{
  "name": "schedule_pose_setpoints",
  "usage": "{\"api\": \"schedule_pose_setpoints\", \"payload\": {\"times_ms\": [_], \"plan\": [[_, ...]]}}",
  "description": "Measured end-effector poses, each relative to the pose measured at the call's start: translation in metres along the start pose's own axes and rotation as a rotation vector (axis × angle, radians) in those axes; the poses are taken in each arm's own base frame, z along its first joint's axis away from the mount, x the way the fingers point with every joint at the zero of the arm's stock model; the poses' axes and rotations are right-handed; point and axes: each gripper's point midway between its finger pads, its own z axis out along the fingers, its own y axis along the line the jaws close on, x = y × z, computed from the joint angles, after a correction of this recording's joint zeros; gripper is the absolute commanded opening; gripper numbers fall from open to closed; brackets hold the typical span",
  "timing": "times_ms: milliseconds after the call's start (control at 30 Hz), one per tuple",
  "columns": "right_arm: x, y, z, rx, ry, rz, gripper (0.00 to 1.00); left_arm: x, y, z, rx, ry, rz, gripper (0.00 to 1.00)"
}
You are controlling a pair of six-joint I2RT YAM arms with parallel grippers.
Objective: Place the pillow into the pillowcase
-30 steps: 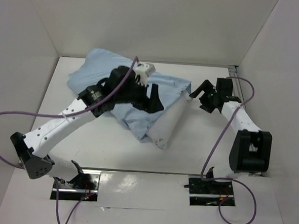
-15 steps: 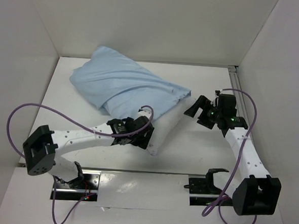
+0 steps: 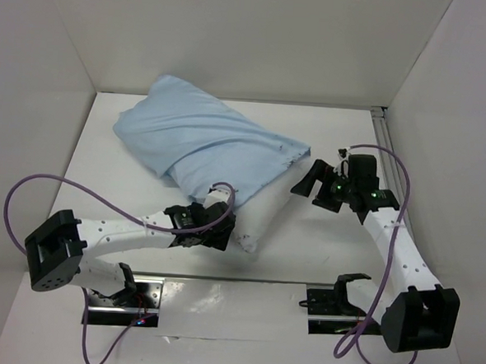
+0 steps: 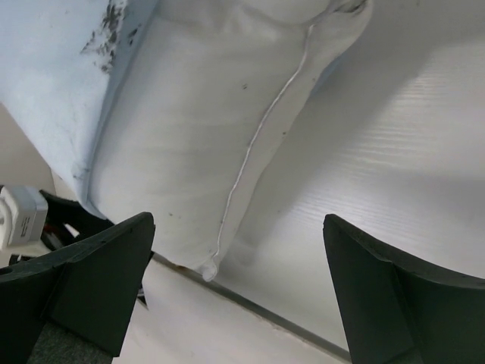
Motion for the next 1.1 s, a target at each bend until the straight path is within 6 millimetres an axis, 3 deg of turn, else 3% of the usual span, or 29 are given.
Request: {"api": "schedule_pose_setpoints", "payload": {"times_ms": [133, 300, 400, 500, 567, 600, 633, 667, 733, 767, 800, 833, 867, 967, 1033, 1100], "plan": [[0.01, 0.01, 0.001, -0.038, 0.036, -0.025, 1.0, 0.0, 0.004, 0.008, -0.017, -0.019, -0.042, 0.81], [0.029, 0.022, 0.005, -0.094, 0.099, -0.054, 1.0, -0.014, 0.009, 0.018, -0.023, -0.072, -0.102, 0.78], [0.048, 0.03, 0.008, -0.145, 0.156, -0.078, 1.0, -0.024, 0.019, 0.027, -0.035, -0.094, -0.154, 0.71], [0.068, 0.039, 0.012, -0.187, 0.221, -0.116, 1.0, -0.028, 0.03, 0.035, -0.041, -0.104, -0.199, 0.45], [0.082, 0.045, 0.018, -0.206, 0.265, -0.143, 1.0, -0.029, 0.033, 0.037, -0.039, -0.106, -0.208, 0.19], [0.088, 0.048, 0.023, -0.216, 0.284, -0.156, 1.0, -0.03, 0.032, 0.038, -0.035, -0.107, -0.208, 0.0], [0.096, 0.05, 0.028, -0.225, 0.305, -0.164, 0.98, -0.032, 0.031, 0.038, -0.027, -0.11, -0.207, 0.0], [0.102, 0.051, 0.032, -0.231, 0.319, -0.166, 0.94, -0.032, 0.03, 0.038, -0.02, -0.112, -0.201, 0.0], [0.114, 0.055, 0.045, -0.245, 0.344, -0.168, 0.67, -0.032, 0.028, 0.037, -0.008, -0.109, -0.195, 0.0], [0.117, 0.056, 0.053, -0.244, 0.351, -0.165, 0.48, -0.031, 0.025, 0.036, 0.003, -0.105, -0.188, 0.0], [0.119, 0.058, 0.063, -0.241, 0.351, -0.16, 0.18, -0.031, 0.022, 0.034, 0.013, -0.104, -0.174, 0.0], [0.12, 0.059, 0.072, -0.238, 0.352, -0.159, 0.05, -0.031, 0.018, 0.029, 0.031, -0.104, -0.159, 0.0], [0.119, 0.06, 0.08, -0.233, 0.354, -0.149, 0.0, -0.031, 0.01, 0.022, 0.06, -0.106, -0.14, 0.0], [0.104, 0.073, 0.098, -0.231, 0.34, -0.117, 0.0, -0.055, -0.019, -0.011, 0.181, -0.158, -0.1, 0.0], [0.077, 0.094, 0.105, -0.259, 0.292, -0.119, 0.0, -0.083, -0.036, -0.036, 0.257, -0.21, -0.087, 0.0], [0.034, 0.123, 0.104, -0.297, 0.206, -0.129, 0.0, -0.117, -0.053, -0.068, 0.324, -0.259, -0.065, 0.0]]}}
